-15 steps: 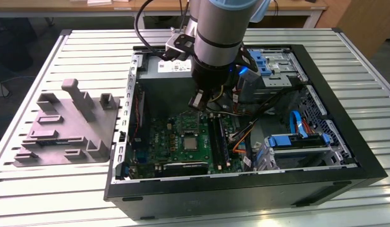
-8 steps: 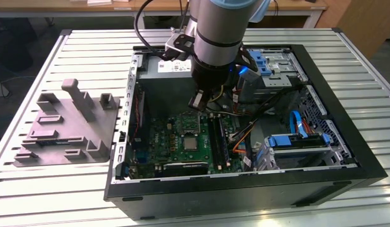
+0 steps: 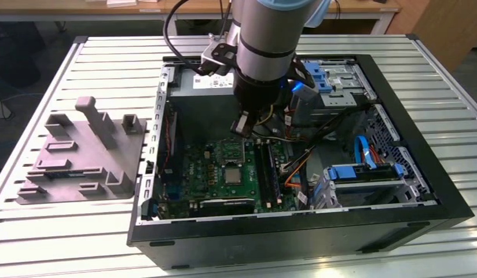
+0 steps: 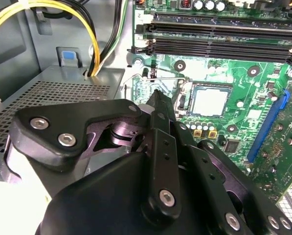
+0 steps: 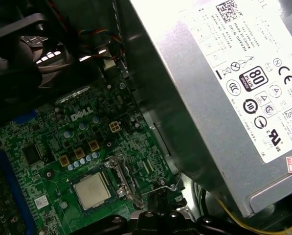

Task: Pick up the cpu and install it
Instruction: 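Close the cpu cover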

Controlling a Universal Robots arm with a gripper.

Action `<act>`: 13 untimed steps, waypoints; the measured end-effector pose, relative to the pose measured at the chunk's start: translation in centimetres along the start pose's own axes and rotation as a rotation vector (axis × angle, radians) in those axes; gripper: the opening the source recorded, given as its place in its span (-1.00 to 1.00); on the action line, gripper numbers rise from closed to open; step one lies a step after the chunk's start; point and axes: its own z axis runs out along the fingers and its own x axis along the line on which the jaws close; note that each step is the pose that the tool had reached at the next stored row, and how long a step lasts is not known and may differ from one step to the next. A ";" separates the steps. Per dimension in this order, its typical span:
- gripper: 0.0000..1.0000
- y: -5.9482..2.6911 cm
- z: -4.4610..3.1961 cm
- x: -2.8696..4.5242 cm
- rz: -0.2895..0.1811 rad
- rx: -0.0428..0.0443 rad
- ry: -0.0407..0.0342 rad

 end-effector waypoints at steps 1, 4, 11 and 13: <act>-0.79 -0.02 0.00 0.04 -0.001 0.0000 0.0001; -0.79 -0.08 -0.01 0.15 -0.002 -0.0001 0.0002; -0.79 -0.15 -0.03 0.30 -0.003 -0.0001 0.0003; -0.79 -0.16 -0.02 0.31 -0.003 -0.0001 0.0003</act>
